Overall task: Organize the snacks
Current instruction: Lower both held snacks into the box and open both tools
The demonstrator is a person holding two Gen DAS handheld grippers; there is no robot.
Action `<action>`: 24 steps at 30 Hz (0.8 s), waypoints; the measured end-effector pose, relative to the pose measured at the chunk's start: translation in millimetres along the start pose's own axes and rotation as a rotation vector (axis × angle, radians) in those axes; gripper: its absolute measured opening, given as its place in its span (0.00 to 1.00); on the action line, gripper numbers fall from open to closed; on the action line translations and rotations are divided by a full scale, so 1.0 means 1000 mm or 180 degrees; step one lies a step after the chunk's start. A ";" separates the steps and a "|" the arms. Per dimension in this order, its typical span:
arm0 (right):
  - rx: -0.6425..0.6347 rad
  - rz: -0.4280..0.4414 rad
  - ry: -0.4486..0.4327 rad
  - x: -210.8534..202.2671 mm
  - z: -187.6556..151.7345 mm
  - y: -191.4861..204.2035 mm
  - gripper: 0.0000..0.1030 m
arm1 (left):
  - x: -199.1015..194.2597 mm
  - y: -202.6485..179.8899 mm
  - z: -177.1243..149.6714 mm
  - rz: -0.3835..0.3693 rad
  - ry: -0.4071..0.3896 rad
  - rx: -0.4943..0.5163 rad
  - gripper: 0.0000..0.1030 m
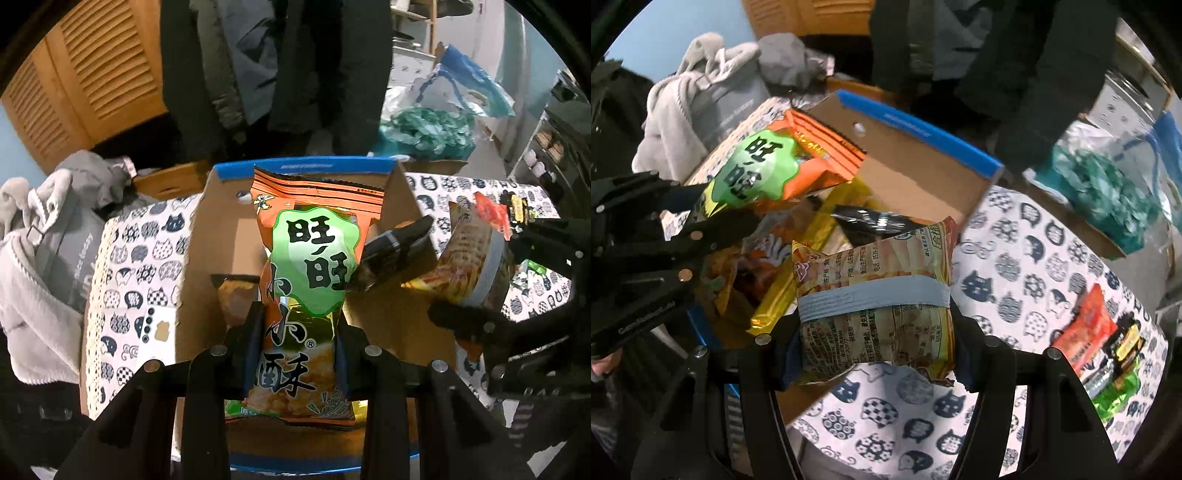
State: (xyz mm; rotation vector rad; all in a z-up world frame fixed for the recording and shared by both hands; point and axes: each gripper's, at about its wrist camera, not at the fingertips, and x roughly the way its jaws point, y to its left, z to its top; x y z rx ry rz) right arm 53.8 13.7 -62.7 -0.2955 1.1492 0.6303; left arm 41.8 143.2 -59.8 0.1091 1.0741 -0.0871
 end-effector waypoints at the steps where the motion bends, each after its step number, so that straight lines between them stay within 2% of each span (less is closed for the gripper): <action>1: -0.0027 0.0005 0.0019 0.003 0.001 0.004 0.62 | 0.002 0.003 -0.001 0.0014 0.0018 -0.0018 0.33; 6: -0.0118 0.0056 0.0073 0.011 0.004 0.017 0.64 | 0.010 0.011 -0.005 0.0012 0.0099 -0.0094 0.34; 8: -0.0161 0.0026 0.0072 0.011 0.004 0.020 0.68 | 0.012 0.013 -0.005 0.0013 0.0118 -0.0120 0.35; 11: -0.0184 -0.0040 0.0058 0.010 0.003 0.020 0.73 | 0.015 0.016 -0.004 0.0037 0.0148 -0.0150 0.47; 15: -0.0148 -0.0119 -0.0013 0.001 0.001 0.013 0.74 | 0.010 0.015 -0.003 0.0064 0.0087 -0.0152 0.62; 24: 0.0135 -0.0288 -0.0148 -0.018 -0.005 -0.020 0.74 | 0.001 -0.003 -0.001 -0.0003 -0.0017 -0.0019 0.65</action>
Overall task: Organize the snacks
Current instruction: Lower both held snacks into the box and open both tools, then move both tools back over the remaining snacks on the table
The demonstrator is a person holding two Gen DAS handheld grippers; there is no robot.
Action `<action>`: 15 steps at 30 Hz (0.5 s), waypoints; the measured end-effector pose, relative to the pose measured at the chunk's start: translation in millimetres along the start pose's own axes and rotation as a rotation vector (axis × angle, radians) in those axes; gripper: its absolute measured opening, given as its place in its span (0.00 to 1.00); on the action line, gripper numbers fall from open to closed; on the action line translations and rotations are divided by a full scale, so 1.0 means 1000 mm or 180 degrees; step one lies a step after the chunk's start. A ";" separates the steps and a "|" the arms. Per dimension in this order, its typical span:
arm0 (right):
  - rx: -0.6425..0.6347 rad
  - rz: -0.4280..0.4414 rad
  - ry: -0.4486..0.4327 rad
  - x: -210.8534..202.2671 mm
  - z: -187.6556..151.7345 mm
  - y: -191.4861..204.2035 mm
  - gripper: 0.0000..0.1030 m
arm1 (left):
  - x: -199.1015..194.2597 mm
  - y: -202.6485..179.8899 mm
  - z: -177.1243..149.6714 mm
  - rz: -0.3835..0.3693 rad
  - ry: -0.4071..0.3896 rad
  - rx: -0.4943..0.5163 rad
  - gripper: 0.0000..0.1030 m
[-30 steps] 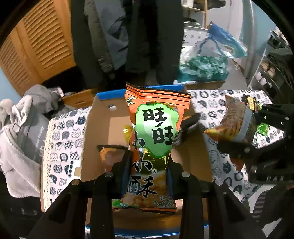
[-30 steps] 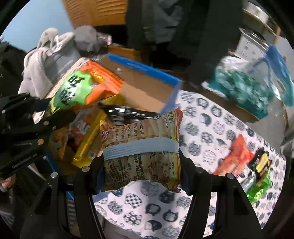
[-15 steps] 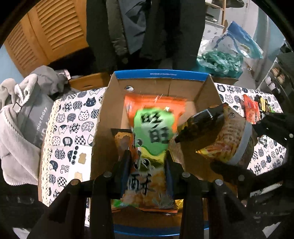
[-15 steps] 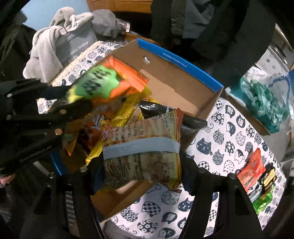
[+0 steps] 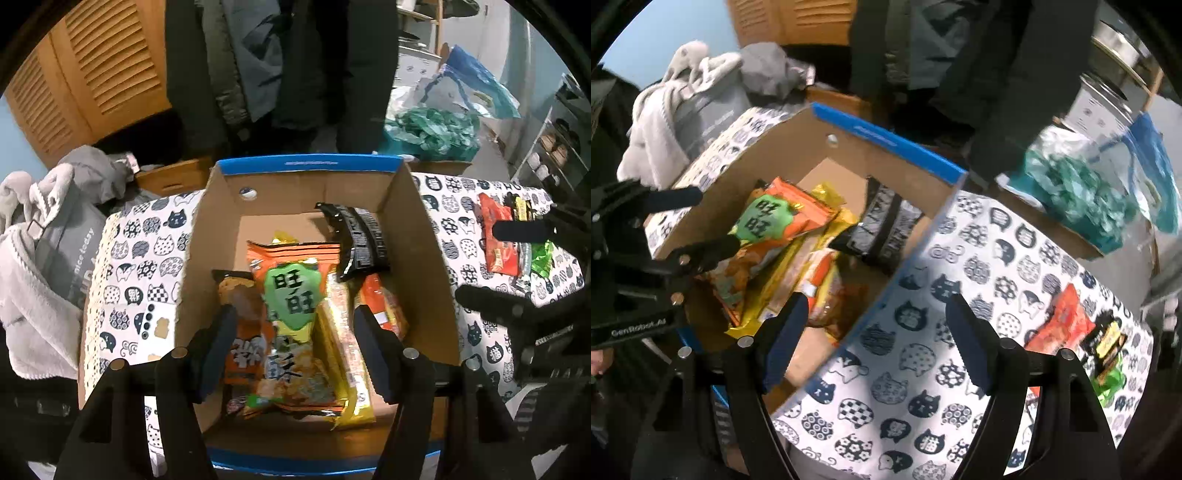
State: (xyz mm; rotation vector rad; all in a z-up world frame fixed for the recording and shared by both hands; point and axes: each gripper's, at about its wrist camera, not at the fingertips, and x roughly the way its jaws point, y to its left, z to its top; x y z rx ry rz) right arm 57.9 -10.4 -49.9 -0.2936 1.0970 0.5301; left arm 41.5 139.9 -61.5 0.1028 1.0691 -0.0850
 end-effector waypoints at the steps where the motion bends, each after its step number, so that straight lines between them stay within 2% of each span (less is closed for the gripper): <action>1: 0.0032 -0.0019 -0.0010 -0.002 -0.001 -0.004 0.74 | 0.000 -0.003 0.001 -0.0013 -0.0015 0.0016 0.65; 3: 0.0078 -0.0046 -0.0022 -0.005 -0.004 -0.012 0.74 | -0.001 -0.008 0.001 -0.0034 -0.0036 0.0042 0.69; 15: 0.0432 -0.0188 -0.0052 -0.024 -0.033 -0.063 0.75 | 0.000 -0.052 0.009 -0.0247 -0.0043 0.0217 0.69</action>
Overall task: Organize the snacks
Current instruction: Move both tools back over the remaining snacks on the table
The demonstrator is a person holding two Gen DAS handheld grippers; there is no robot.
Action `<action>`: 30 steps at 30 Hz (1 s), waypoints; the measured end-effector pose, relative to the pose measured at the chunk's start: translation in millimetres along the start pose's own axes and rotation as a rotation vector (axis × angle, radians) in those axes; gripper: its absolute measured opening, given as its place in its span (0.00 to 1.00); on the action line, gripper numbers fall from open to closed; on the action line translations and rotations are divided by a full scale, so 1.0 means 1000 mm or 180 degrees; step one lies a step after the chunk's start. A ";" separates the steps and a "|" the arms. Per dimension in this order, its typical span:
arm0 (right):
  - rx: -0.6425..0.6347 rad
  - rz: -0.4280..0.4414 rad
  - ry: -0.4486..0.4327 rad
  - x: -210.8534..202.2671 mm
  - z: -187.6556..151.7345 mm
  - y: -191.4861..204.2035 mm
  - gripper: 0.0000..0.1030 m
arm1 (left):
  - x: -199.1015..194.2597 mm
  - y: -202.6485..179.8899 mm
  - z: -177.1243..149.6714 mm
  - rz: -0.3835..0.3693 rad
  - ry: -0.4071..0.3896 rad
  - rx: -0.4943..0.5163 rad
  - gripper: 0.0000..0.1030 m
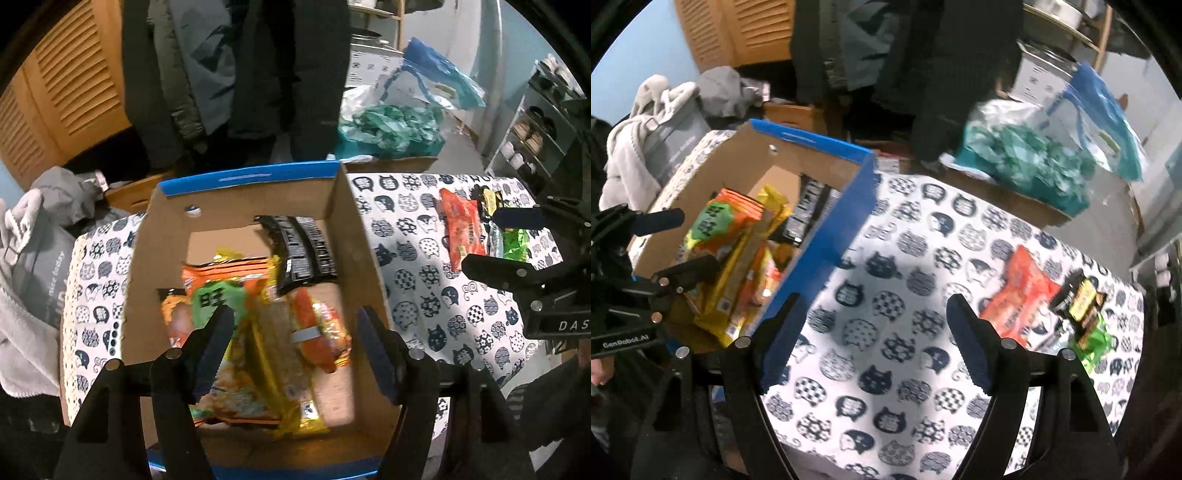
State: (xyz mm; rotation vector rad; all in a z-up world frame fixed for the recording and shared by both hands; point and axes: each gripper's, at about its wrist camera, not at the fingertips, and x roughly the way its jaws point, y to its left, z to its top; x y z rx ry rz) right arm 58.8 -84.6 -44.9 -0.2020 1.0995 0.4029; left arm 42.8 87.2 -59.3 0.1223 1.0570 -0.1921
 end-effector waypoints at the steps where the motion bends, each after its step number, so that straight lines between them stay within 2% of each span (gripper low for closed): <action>1: 0.0027 -0.0005 0.0000 -0.001 -0.002 -0.005 0.75 | 0.000 -0.004 0.001 -0.0003 -0.0004 0.0029 0.69; 17: 0.0555 -0.0168 -0.0002 -0.017 -0.045 -0.085 0.75 | 0.006 -0.077 0.011 -0.0024 0.0043 0.0504 0.69; 22: 0.0637 -0.0238 0.0034 -0.017 -0.060 -0.104 0.76 | 0.008 -0.098 0.015 -0.0026 0.0043 0.0619 0.75; 30: 0.0846 -0.0344 0.0108 -0.016 -0.085 -0.141 0.76 | 0.019 -0.129 0.021 -0.0103 0.0138 0.0739 0.75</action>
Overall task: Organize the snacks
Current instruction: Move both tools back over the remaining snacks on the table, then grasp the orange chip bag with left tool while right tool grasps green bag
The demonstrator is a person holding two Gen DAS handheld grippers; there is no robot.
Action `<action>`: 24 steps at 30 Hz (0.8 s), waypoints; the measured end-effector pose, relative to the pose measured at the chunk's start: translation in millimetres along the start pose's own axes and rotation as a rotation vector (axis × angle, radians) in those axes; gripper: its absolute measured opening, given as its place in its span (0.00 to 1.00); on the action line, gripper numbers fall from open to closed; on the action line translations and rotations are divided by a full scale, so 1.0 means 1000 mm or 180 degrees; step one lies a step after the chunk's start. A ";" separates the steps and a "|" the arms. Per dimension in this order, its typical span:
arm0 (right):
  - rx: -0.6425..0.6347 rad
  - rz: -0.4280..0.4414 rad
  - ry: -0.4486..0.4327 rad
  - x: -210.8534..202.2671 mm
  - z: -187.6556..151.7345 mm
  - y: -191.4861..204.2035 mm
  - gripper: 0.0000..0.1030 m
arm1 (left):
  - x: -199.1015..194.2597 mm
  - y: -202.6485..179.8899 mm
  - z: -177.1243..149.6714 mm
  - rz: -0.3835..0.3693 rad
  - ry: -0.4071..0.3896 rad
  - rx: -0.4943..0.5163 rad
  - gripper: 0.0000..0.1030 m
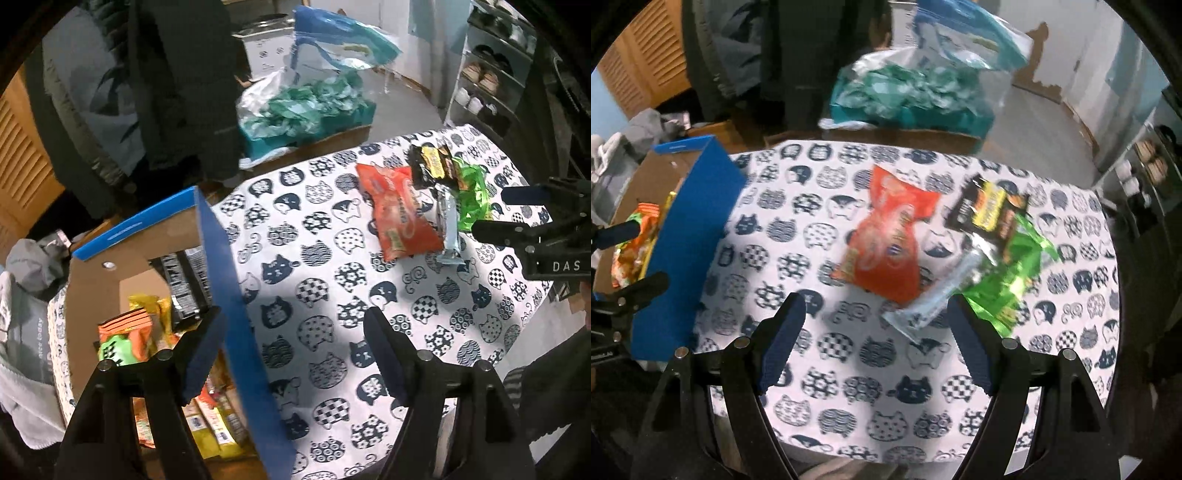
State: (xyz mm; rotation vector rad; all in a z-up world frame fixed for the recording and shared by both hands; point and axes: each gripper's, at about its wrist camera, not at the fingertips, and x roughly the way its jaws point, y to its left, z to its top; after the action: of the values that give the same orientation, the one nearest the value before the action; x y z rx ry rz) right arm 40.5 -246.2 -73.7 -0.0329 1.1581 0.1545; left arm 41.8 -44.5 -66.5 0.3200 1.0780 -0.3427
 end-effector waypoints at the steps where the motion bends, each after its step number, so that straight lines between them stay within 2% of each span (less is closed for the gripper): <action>1: 0.0039 -0.0021 0.0010 0.001 -0.002 -0.007 0.76 | 0.002 -0.004 0.002 -0.0010 0.0013 0.0021 0.75; 13: 0.0425 -0.0212 0.0068 0.004 -0.020 -0.075 0.76 | 0.025 -0.040 0.019 -0.0183 0.0198 0.0111 0.78; 24: 0.0641 -0.0303 0.0178 0.022 -0.023 -0.118 0.76 | 0.054 -0.073 0.042 -0.0309 0.0346 0.0177 0.78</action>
State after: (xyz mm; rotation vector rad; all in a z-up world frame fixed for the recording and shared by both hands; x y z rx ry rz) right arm 44.2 -362.7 -109.4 0.0861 1.2205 -0.0480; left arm 67.6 -134.4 -103.1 0.3396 1.1948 -0.4465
